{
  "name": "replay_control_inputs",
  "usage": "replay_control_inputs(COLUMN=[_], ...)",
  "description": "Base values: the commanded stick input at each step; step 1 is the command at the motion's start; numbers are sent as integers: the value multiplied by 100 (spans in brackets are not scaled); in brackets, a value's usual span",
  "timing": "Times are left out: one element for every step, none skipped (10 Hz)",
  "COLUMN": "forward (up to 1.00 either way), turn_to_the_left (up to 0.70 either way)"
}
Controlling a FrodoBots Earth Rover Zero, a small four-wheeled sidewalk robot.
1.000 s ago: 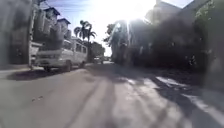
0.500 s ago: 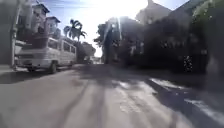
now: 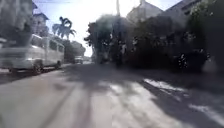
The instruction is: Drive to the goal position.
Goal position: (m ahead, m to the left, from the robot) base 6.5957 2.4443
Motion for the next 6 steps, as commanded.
replay_control_inputs(forward=[85, 85, 85, 85, 85, 85], turn_to_the_left=[-1, 0, 0, 0, 0, 0])
